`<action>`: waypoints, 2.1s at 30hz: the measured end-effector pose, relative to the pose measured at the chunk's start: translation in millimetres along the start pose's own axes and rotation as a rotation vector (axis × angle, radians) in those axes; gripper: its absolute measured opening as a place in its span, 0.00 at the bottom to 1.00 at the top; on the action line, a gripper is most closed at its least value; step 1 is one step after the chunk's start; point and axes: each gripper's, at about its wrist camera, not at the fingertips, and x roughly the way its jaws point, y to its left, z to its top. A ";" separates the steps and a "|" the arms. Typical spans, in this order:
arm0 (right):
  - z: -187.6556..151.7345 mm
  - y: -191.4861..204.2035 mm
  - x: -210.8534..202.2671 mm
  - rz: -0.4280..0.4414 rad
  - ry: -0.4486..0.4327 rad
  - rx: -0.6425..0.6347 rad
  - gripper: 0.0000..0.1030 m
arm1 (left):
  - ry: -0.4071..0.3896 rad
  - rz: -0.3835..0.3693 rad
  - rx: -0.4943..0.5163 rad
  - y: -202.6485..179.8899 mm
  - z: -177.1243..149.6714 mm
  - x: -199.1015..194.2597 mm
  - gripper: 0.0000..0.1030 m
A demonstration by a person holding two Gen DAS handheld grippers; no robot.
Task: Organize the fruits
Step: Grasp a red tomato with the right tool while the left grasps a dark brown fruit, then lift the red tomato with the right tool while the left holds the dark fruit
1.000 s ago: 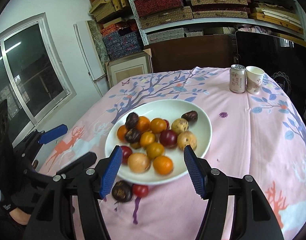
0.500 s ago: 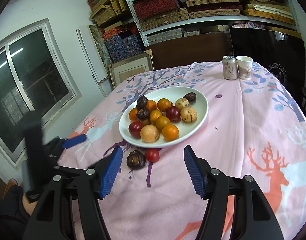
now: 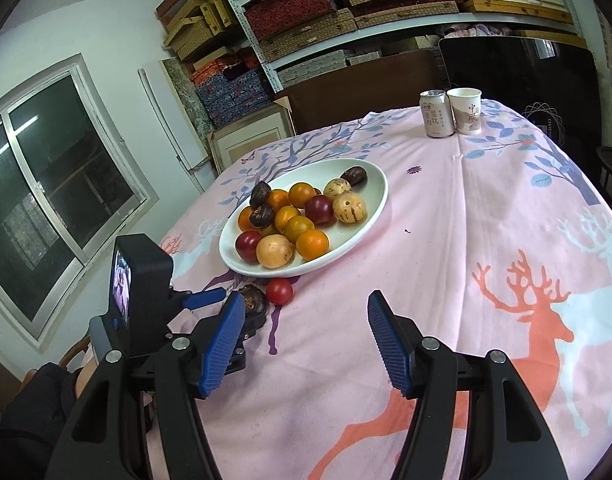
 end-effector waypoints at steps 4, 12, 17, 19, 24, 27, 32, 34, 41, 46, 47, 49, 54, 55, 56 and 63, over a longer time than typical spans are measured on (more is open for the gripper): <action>-2.4 -2.7 4.8 0.006 0.011 0.012 0.63 | -0.004 0.005 0.025 -7.7 5.0 3.2 0.57; -4.3 -0.8 7.0 -0.009 0.022 -0.002 0.63 | -0.072 -0.036 -0.002 -2.3 1.5 -18.6 0.44; -8.0 7.5 17.3 -0.025 0.058 -0.039 0.63 | -0.130 -0.034 -0.005 4.8 -12.1 -48.6 0.44; -11.3 12.6 27.2 -0.030 0.091 -0.052 0.63 | -0.148 -0.033 -0.017 10.7 -18.7 -60.0 0.44; -14.4 35.1 53.8 -0.052 0.151 -0.109 0.63 | -0.188 -0.026 -0.050 28.5 -33.0 -86.0 0.44; -10.3 52.1 72.0 -0.087 0.175 -0.160 0.63 | -0.205 -0.011 -0.076 42.4 -42.3 -99.8 0.44; -6.1 76.3 107.7 -0.140 0.217 -0.219 0.63 | -0.212 0.010 -0.109 64.2 -55.4 -113.8 0.44; -6.2 85.3 119.5 -0.153 0.227 -0.246 0.63 | -0.216 0.019 -0.120 72.0 -59.1 -117.9 0.44; -4.7 88.2 146.6 -0.217 0.248 -0.240 0.62 | -0.223 0.027 -0.143 88.5 -66.7 -122.6 0.44; -2.8 81.3 150.5 -0.232 0.242 -0.201 0.62 | -0.218 0.020 -0.150 90.6 -69.4 -119.3 0.44; -3.0 80.8 151.6 -0.232 0.245 -0.197 0.62 | -0.218 0.018 -0.151 90.4 -69.5 -118.8 0.44; -3.4 80.3 153.3 -0.233 0.245 -0.191 0.62 | -0.219 0.016 -0.151 89.9 -68.9 -118.0 0.44; -5.0 80.6 156.3 -0.222 0.246 -0.190 0.59 | -0.216 0.018 -0.153 88.9 -67.9 -116.6 0.44; -5.3 81.2 157.6 -0.220 0.252 -0.191 0.54 | -0.216 0.018 -0.153 89.2 -67.8 -116.7 0.44; -5.9 81.5 158.4 -0.220 0.258 -0.195 0.53 | -0.217 0.018 -0.154 89.1 -67.9 -116.8 0.44; -6.3 79.7 156.9 -0.219 0.253 -0.196 0.51 | -0.221 0.019 -0.155 90.1 -68.6 -117.1 0.44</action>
